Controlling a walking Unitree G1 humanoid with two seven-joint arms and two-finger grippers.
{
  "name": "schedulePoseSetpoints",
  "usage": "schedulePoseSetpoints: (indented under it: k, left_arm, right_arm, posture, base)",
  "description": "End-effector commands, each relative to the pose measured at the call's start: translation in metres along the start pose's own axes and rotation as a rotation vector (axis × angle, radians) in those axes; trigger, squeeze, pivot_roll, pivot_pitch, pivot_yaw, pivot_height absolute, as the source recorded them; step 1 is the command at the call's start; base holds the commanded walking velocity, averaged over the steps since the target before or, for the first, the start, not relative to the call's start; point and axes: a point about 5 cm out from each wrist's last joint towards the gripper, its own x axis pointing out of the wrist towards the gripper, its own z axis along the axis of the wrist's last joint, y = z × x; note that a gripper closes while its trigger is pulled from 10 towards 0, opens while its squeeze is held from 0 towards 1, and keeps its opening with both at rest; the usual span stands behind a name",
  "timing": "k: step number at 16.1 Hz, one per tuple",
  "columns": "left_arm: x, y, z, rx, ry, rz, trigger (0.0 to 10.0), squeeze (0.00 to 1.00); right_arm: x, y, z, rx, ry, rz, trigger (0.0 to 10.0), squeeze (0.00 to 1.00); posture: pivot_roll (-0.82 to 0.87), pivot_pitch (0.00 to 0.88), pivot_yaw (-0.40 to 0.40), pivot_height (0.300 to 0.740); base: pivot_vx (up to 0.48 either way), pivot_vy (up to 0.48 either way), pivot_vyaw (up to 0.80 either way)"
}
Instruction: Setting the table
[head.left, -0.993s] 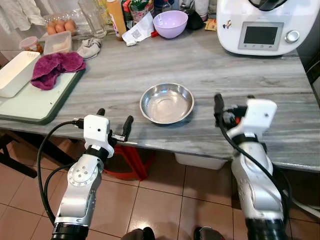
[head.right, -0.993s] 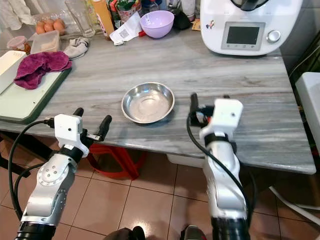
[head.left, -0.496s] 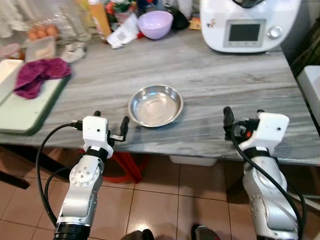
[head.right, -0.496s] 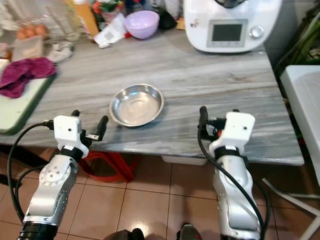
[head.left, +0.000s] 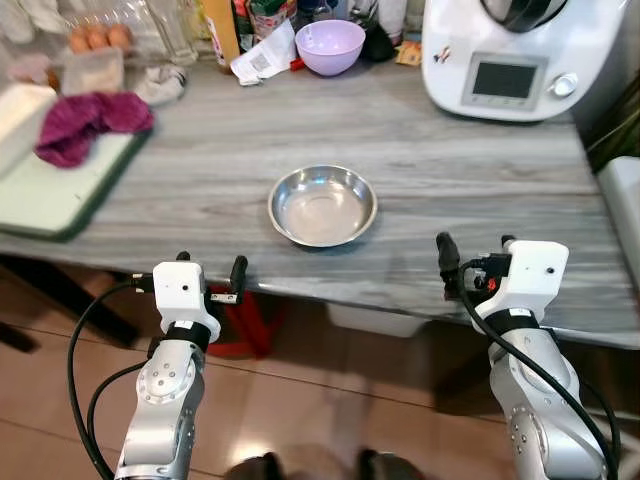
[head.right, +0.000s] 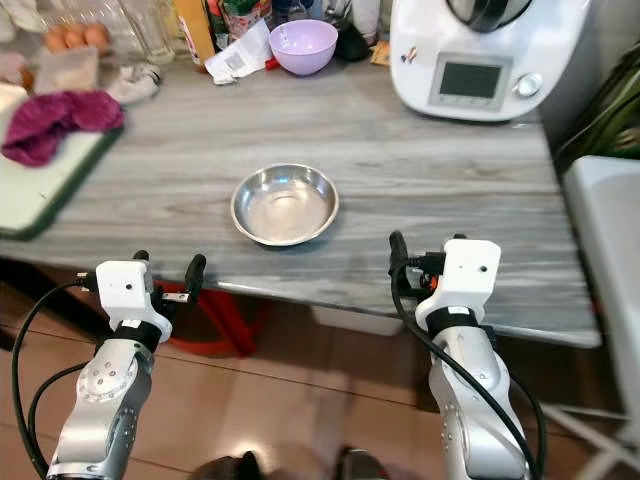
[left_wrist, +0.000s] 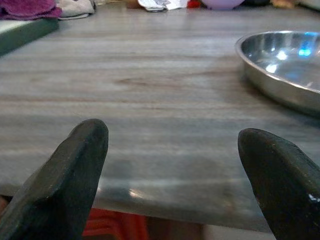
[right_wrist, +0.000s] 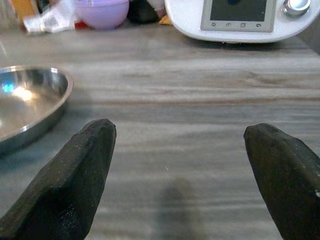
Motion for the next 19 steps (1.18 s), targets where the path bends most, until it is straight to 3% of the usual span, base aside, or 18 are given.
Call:
schedulePoseSetpoints:
  k: [1, 5, 7, 11, 14, 16, 19]
  left_arm:
    - [-0.001, 0.005, -0.004, 0.004, 0.004, 0.033, 10.0, 0.00]
    - [-0.002, 0.008, -0.006, -0.015, 0.013, 0.091, 10.0, 0.00]
    - [-0.004, 0.005, -0.010, -0.010, 0.029, 0.095, 10.0, 0.00]
    - [0.010, -0.004, 0.001, 0.044, -0.015, 0.056, 10.0, 0.00]
    - [0.005, 0.004, 0.010, 0.060, -0.046, 0.065, 10.0, 0.00]
    - [-0.016, 0.023, 0.003, 0.118, -0.019, 0.095, 10.0, 0.00]
    - [-0.033, 0.032, -0.008, 0.154, 0.032, 0.091, 10.0, 0.00]
  right_arm:
    - [-0.001, 0.000, 0.003, -0.015, 0.012, 0.027, 10.0, 0.00]
    - [0.006, 0.005, -0.001, -0.025, 0.030, 0.072, 10.0, 0.00]
    - [0.011, 0.010, 0.000, -0.023, 0.011, 0.084, 10.0, 0.00]
    - [0.013, 0.006, 0.007, -0.017, -0.056, 0.002, 10.0, 0.00]
    - [0.002, 0.001, 0.011, -0.028, -0.088, -0.030, 10.0, 0.00]
    - [-0.023, -0.009, -0.001, 0.051, -0.025, -0.026, 10.0, 0.00]
    - [-0.044, -0.017, -0.011, 0.026, 0.013, -0.054, 10.0, 0.00]
  posture:
    - [-0.16, 0.163, -0.056, 0.740]
    - [-0.15, 0.167, -0.036, 0.740]
    - [-0.15, 0.161, 0.028, 0.740]
    - [-0.17, 0.152, 0.062, 0.740]
    - [-0.19, 0.155, 0.067, 0.740]
    - [-0.20, 0.180, 0.080, 0.740]
    - [-0.21, 0.200, 0.084, 0.740]
  base:
    - [0.000, 0.000, 0.00]
    - [0.000, 0.000, 0.00]
    - [0.000, 0.000, 0.00]
    - [0.000, 0.000, 0.00]
    - [0.000, 0.000, 0.00]
    - [0.000, 0.000, 0.00]
    - [0.000, 0.000, 0.00]
